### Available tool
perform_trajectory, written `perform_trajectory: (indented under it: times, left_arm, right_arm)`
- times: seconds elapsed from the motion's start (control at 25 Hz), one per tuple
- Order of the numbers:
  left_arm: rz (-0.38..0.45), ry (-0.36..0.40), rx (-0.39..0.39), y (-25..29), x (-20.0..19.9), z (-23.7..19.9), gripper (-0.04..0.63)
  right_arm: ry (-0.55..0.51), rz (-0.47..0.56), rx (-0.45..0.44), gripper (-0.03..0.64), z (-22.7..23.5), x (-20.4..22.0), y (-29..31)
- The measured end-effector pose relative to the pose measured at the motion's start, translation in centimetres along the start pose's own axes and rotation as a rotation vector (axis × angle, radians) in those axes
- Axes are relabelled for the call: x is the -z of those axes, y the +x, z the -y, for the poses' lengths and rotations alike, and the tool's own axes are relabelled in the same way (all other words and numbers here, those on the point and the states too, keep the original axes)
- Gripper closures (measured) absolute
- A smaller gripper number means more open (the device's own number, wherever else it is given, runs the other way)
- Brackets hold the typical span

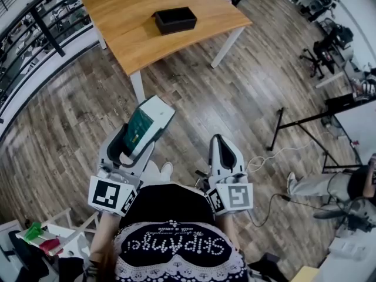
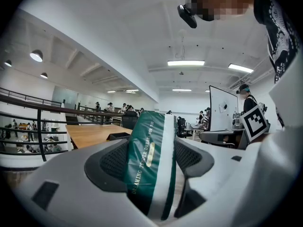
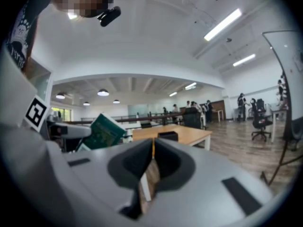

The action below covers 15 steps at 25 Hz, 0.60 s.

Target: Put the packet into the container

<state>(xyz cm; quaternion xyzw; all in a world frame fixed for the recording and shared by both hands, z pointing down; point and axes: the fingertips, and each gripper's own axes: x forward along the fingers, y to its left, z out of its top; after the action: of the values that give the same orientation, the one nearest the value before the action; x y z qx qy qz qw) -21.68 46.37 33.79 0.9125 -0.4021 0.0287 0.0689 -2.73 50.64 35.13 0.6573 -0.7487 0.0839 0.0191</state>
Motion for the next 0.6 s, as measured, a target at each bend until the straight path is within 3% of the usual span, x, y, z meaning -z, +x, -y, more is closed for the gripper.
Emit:
perform_trajectory:
  times: [0.6]
  left_arm:
    - [-0.001, -0.016, 0.006, 1.2, 0.3, -0.5, 0.261]
  right_arm:
    - [0.018, -0.042, 0.067, 0.581, 2.0, 1.5, 0.0]
